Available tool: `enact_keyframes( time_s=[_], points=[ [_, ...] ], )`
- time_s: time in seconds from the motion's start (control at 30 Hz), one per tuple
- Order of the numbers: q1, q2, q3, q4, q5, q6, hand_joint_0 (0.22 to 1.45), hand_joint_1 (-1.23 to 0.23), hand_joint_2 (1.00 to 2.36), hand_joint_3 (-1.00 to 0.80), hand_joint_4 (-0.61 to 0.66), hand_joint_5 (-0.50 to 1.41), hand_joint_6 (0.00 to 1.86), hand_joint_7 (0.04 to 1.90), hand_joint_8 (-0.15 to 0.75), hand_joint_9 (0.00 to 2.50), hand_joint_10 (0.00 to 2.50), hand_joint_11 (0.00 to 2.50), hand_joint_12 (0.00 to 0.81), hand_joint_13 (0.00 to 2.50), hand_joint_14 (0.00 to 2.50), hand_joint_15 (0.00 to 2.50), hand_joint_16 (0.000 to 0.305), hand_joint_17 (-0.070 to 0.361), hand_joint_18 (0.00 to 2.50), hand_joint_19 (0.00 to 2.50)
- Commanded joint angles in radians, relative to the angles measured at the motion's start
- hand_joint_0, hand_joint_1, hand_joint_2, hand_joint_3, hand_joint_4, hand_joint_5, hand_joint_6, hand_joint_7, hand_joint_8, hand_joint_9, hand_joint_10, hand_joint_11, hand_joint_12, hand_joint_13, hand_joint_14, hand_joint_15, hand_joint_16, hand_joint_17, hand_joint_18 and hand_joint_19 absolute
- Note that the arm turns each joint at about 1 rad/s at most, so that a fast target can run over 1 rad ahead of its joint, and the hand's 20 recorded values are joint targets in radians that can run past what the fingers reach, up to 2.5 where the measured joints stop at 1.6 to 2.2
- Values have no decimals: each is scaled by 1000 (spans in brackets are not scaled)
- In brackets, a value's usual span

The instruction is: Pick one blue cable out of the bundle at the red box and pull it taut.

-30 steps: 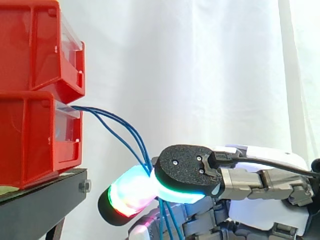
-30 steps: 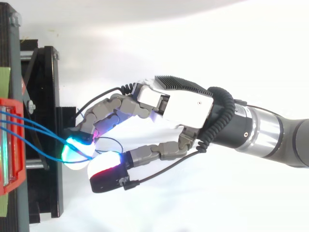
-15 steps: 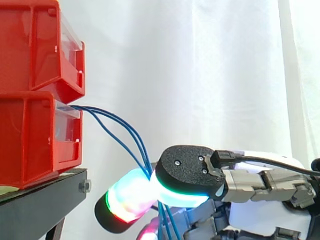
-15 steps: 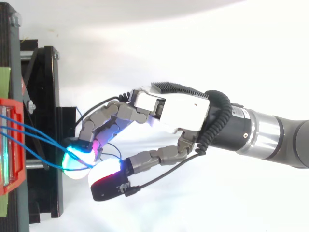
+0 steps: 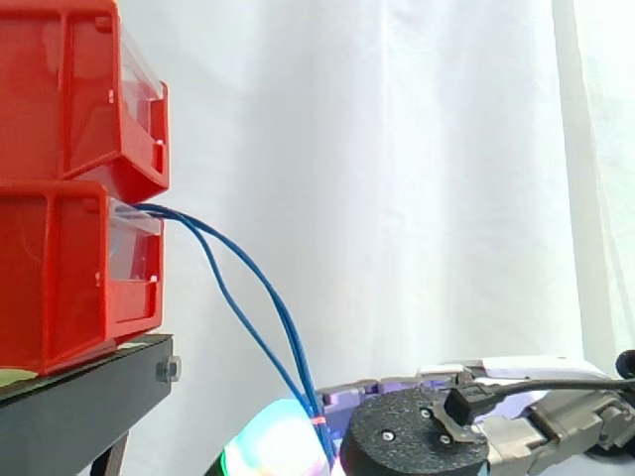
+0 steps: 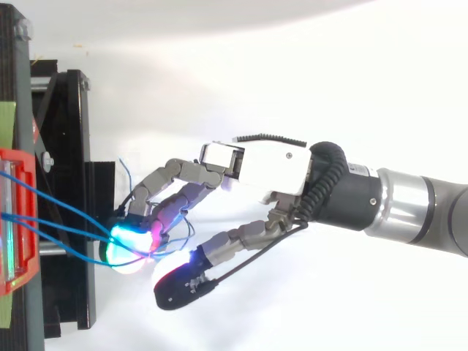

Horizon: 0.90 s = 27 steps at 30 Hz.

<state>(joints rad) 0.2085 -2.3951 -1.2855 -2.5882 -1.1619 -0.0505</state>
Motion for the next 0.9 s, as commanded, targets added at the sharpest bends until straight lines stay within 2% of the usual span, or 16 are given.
enact_keyframes(
  time_s=[0.0, 0.1, 0.23, 0.47, 0.67, 0.87],
  points=[
    [0, 1, 8, -43, -1, 27, 727, -944, 1000, -500, -11, -152, 967, 631, 359, 928, 8, 596, 362, 805, 9, 304, 48, 108, 786, 384],
    [0, 1, 8, -44, -1, 32, 631, -923, 1000, -500, 48, -146, 952, 603, 372, 935, 6, 587, 364, 802, 11, 319, 48, 109, 779, 408],
    [0, -1, 6, -46, -2, 40, 556, -863, 1000, -500, 50, -134, 930, 651, 391, 959, 8, 585, 382, 813, 9, 318, 51, 115, 788, 429],
    [0, 1, 8, -44, -16, 43, 591, -737, 1003, -462, 40, -121, 918, 706, 400, 1025, 6, 582, 382, 846, 11, 323, 50, 113, 801, 454],
    [0, 27, 8, -61, -25, 40, 628, -779, 1016, -319, -3, -120, 929, 759, 406, 1035, 9, 589, 383, 867, 10, 332, 50, 113, 816, 454],
    [2, 48, 8, -119, -27, 35, 664, -816, 1020, -237, -73, -130, 956, 746, 399, 1021, 7, 606, 382, 872, 11, 334, 50, 113, 826, 454]
  ],
)
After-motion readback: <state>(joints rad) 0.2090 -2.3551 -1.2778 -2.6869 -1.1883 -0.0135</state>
